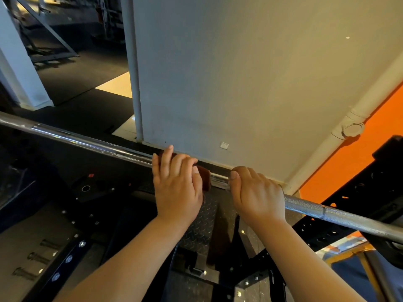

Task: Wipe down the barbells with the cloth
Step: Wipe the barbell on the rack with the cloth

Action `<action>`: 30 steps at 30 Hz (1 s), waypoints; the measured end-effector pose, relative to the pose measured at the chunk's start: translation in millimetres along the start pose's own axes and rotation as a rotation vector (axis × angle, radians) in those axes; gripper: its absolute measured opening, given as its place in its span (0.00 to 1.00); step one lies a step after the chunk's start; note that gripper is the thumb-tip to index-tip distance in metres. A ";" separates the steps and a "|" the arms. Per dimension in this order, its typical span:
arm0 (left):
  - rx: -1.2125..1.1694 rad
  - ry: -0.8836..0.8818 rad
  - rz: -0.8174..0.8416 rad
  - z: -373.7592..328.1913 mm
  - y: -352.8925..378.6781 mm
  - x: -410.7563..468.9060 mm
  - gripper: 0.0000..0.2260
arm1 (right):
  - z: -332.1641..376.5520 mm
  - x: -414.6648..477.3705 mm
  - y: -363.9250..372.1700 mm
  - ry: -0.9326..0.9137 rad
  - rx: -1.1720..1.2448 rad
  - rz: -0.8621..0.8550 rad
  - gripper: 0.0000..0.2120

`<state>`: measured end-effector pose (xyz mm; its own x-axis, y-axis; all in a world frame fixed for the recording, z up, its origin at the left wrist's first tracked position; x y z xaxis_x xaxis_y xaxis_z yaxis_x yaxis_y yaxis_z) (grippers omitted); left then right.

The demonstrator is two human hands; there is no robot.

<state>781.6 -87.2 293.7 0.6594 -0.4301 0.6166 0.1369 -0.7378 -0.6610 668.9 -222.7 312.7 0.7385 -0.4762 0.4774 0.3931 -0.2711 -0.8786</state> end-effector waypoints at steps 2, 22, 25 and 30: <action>0.012 0.089 0.034 -13.1 5.5 -9.6 0.19 | 1.9 -0.2 -0.9 -0.017 -0.012 0.014 0.28; -0.013 0.114 0.087 6.1 1.6 -7.8 0.25 | 7.3 8.2 9.0 -0.061 -0.006 0.322 0.28; -0.015 -0.049 0.030 14.1 -3.5 3.9 0.23 | 8.2 5.7 5.9 -0.045 0.012 0.272 0.27; -0.004 0.134 0.107 -36.1 15.2 -15.9 0.19 | 4.1 6.5 9.3 0.006 0.016 0.282 0.28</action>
<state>746.5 -110.4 289.3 0.5658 -0.5717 0.5941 0.0676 -0.6859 -0.7245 679.6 -224.9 307.6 0.8169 -0.5356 0.2138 0.1810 -0.1138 -0.9769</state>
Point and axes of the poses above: each hand's wrist, its own x-axis towards the middle knuckle, its own y-axis out of the palm, z = x × y, the point moved 9 cm from there along x, towards the middle knuckle, and after that the axes turned 1 degree about -z, right-handed, at the moved point
